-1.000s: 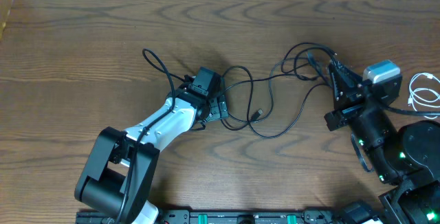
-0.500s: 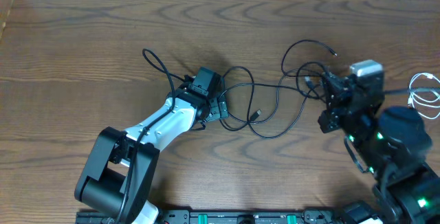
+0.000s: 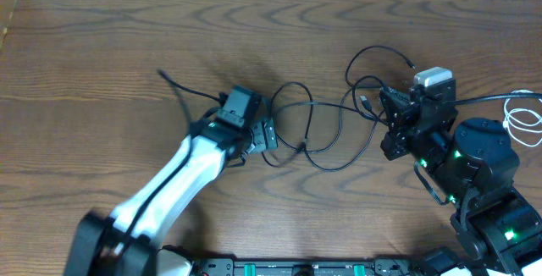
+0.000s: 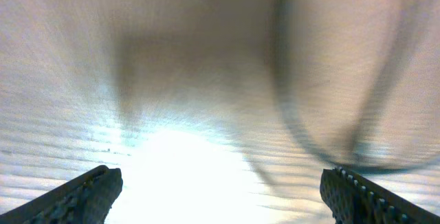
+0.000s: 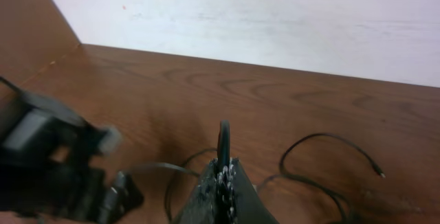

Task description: Untangle cables

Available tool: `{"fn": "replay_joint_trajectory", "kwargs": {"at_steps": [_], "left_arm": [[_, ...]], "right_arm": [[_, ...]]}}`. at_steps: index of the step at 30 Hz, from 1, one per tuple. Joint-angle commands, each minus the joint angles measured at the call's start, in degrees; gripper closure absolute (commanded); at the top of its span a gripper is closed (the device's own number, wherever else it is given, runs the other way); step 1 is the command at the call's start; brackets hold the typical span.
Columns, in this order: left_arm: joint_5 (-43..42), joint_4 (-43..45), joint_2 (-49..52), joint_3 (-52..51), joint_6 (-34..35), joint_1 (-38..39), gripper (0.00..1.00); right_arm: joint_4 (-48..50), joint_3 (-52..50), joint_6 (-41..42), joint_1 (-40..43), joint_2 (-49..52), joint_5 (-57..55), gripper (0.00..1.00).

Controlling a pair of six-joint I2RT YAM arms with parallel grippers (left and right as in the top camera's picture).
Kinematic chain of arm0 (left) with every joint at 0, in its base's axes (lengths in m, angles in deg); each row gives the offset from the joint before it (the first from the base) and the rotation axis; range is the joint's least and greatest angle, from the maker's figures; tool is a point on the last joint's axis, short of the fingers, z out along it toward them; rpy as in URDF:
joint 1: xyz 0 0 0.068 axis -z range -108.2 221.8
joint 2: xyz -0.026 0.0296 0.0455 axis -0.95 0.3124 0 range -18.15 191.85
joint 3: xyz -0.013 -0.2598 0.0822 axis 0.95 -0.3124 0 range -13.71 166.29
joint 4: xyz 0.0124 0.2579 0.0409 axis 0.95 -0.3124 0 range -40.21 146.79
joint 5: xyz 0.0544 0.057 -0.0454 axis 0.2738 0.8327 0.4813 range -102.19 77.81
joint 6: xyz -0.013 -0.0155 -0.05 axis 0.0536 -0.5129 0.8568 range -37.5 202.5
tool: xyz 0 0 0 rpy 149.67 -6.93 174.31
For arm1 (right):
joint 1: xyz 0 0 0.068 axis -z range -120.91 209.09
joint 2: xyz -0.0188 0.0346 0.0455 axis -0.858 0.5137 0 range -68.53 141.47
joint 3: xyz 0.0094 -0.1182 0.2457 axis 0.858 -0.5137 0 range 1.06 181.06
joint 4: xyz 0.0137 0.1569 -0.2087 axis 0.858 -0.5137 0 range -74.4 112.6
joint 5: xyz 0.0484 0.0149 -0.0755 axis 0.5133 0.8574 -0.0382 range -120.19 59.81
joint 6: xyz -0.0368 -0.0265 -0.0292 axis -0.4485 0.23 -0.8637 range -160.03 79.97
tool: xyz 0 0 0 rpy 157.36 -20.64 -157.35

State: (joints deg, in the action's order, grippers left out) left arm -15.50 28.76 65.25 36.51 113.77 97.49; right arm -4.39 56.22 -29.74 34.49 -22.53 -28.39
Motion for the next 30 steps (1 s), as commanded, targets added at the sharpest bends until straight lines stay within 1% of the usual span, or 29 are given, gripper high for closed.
{"fn": "replay_joint_trajectory", "kwargs": {"at_steps": [1,8,11,15,21,24,26,30], "left_arm": [[-0.5,0.0,-9.5,0.5,-0.6,-0.3,0.02],[1.1,2.5,-23.2,0.5,-0.6,-0.3,0.02],[1.0,4.1,-26.4,0.5,-0.5,-0.3,0.02],[1.0,5.2,-28.2,0.5,-0.5,-0.3,0.02],[1.0,5.3,-28.1,0.5,-0.5,-0.3,0.02],[1.0,5.5,-28.1,0.5,-0.5,-0.3,0.02],[1.0,5.4,-28.1,0.5,-0.5,-0.3,0.02],[0.9,4.9,-28.1,0.5,-0.5,-0.3,0.02]], "right_arm": [[0.3,1.1,0.9,0.3,-0.4,3.4,0.99],[0.3,1.1,0.9,0.3,-0.3,6.6,0.99],[0.3,1.1,0.9,0.3,-0.1,9.2,0.99],[0.3,1.1,0.9,0.3,1.1,16.1,0.99],[0.2,1.1,0.8,0.3,5.9,29.4,0.99],[0.4,1.1,0.9,0.3,9.6,37.0,0.99],[0.4,1.1,0.8,0.1,14.1,43.8,0.99],[0.4,1.1,0.9,0.1,21.2,50.3,0.99]]}}
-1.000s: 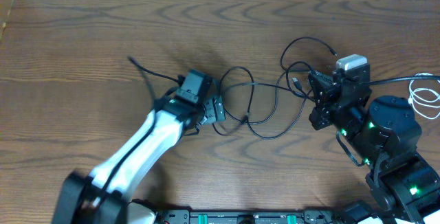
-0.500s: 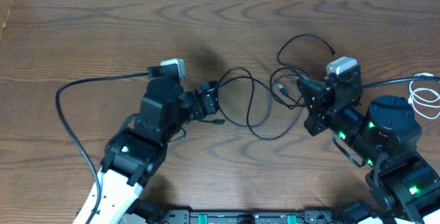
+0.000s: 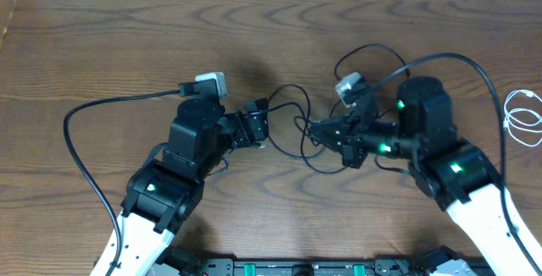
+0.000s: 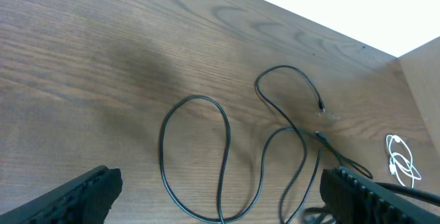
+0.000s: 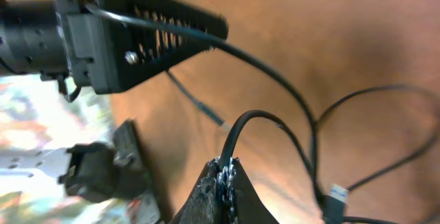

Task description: Untangle cables

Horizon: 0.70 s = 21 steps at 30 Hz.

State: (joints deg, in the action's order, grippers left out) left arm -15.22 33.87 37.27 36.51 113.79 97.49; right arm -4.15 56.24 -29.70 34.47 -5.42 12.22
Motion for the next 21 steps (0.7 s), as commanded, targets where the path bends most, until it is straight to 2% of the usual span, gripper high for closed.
{"fn": "replay_joint_trajectory", "kwargs": {"at_steps": [1,11,15,21], "left_arm": [[0.3,-0.3,-0.1,0.5,-0.5,-0.3,0.02],[-2.4,-1.7,1.8,0.5,-0.3,-0.3,0.02],[-2.4,-2.5,3.0,0.5,-0.3,-0.3,0.02],[-2.5,-2.9,3.3,0.5,-0.3,-0.3,0.02]], "right_arm": [[0.2,1.1,1.1,0.1,5.2,10.4,0.99],[1.2,1.1,5.6,-0.3,15.3,17.8,0.99],[6.6,1.1,12.8,2.3,14.7,22.3,0.99],[14.7,1.1,17.3,6.0,11.2,22.3,0.99]]}}
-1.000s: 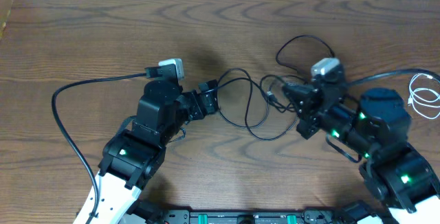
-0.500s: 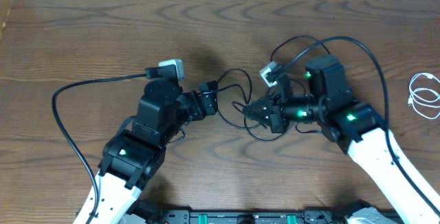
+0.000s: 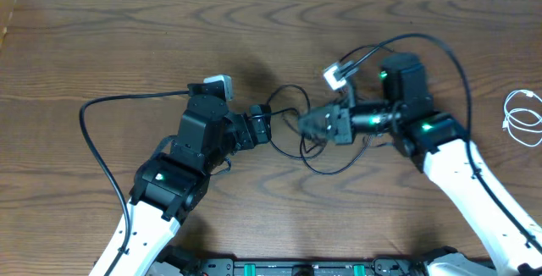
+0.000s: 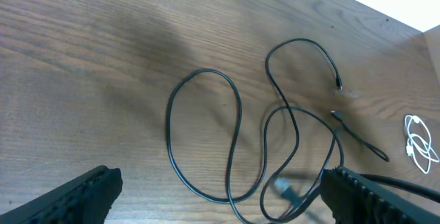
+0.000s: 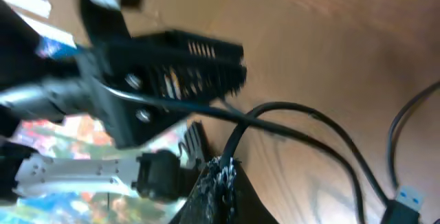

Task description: Untangle cables

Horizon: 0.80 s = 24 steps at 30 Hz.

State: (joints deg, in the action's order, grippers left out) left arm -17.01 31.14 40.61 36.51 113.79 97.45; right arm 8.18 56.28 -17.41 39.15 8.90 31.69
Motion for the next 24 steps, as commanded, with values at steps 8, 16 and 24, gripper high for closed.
{"fn": "replay_joint_trajectory", "kwargs": {"at_steps": [8,16,24], "left_arm": [[-0.7,-0.2,0.0,0.5,-0.3,-0.2,0.02],[-0.7,-0.6,0.0,0.5,-0.4,-0.2,0.02],[-0.7,-1.2,0.0,0.5,-0.4,-0.2,0.02]], "right_arm": [[6.4,1.0,17.0,1.4,-6.1,3.1,0.99],[6.5,1.0,23.8,6.1,-7.3,1.9,0.99],[5.6,1.0,23.5,8.0,-7.9,-6.5,0.99]]}}
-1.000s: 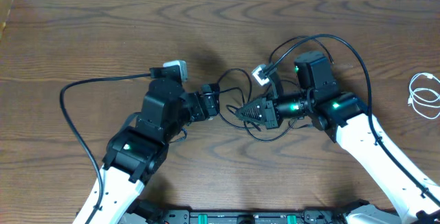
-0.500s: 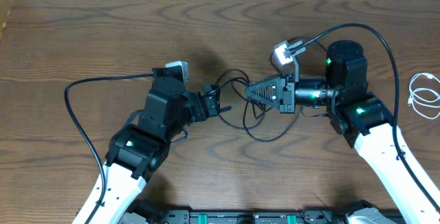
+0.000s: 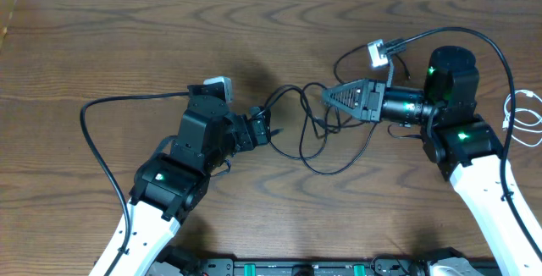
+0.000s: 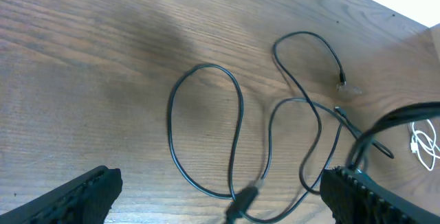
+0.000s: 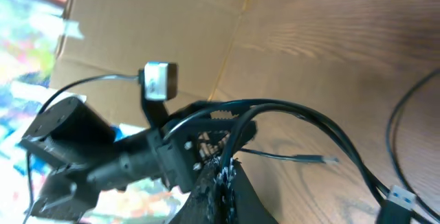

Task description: Untangle cables

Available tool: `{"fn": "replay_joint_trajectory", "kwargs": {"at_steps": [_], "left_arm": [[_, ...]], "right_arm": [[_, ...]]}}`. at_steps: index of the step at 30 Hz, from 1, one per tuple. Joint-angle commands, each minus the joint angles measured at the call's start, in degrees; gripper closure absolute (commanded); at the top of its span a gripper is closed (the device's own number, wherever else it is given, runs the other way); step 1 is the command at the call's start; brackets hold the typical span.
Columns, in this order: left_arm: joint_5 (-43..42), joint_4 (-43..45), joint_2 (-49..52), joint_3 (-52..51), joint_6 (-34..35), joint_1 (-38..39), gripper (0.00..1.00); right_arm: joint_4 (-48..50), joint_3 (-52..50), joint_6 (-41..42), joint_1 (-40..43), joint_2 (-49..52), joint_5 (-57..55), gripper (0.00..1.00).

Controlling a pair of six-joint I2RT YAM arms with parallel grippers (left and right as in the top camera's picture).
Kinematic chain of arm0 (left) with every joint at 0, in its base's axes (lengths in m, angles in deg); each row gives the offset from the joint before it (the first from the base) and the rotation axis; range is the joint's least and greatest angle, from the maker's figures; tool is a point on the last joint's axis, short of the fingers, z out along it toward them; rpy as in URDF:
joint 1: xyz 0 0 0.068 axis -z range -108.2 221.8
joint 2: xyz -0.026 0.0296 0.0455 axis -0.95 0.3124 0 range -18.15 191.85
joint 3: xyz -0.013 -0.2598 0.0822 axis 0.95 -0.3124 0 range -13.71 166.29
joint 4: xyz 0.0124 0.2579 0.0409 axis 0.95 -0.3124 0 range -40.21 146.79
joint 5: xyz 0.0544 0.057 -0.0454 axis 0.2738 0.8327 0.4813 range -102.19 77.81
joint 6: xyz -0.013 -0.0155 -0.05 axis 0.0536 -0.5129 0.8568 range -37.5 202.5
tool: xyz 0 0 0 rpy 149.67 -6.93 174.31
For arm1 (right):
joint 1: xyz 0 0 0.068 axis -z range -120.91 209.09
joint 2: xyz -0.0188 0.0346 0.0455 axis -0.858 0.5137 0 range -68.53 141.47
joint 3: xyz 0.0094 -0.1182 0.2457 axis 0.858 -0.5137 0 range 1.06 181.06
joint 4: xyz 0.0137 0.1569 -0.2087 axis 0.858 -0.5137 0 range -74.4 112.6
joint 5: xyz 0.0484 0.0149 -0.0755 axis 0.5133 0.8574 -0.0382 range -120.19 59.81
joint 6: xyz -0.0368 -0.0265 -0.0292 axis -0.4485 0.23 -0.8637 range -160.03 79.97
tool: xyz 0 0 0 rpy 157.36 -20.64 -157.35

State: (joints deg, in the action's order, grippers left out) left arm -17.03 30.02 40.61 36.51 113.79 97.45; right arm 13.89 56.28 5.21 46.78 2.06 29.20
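Note:
A thin black cable (image 3: 322, 170) lies in tangled loops on the wooden table between my arms. One wide loop (image 4: 206, 66) shows in the left wrist view, with a blurred plug (image 4: 244, 200) near the bottom. My right gripper (image 3: 329, 98) points left over the tangle. In its own view the right gripper (image 5: 223, 174) is shut on a strand of the black cable that rises from the table. My left gripper (image 3: 258, 130) sits at the tangle's left edge. It stands wide open (image 4: 220, 198), with nothing between its fingertips (image 4: 86, 193).
A coiled white cable (image 3: 525, 117) lies at the table's right edge and also shows as a white coil (image 4: 424, 141) in the left wrist view. Each arm's own thick black lead arcs above the table (image 3: 102, 39). A cardboard wall stands on the left.
My right gripper, still shut on the black cable, has moved right and toward the far side, lifting strands. The plug in the left wrist view has shifted left. The left arm has not moved.
At first my left arm lay low with its gripper at the tangle's left, and the right gripper was at the right, shut on the cable. Then both arms stood higher, the right gripper mid-tangle. It stayed there, and now it sits farther right, the cable still held.

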Motion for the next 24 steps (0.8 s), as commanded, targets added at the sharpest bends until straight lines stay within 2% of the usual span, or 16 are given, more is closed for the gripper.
{"fn": "replay_joint_trajectory", "kwargs": {"at_steps": [1,10,20,24], "left_arm": [[-0.6,-0.2,0.0,0.5,-0.4,-0.2,0.02],[-0.5,-0.1,0.1,0.5,-0.4,-0.2,0.02],[-0.5,-0.1,2.1,0.5,-0.4,-0.2,0.02],[-0.5,0.3,2.1,0.5,-0.3,-0.2,0.02]], "right_arm": [[-0.4,1.0,0.8,0.4,-1.0,-4.7,0.99],[-4.4,1.4,-0.1,0.2,-3.6,-4.3,0.98],[-4.0,2.2,1.5,0.2,-7.5,7.8,0.99],[-6.2,2.1,1.1,0.2,-7.5,8.0,0.99]]}}
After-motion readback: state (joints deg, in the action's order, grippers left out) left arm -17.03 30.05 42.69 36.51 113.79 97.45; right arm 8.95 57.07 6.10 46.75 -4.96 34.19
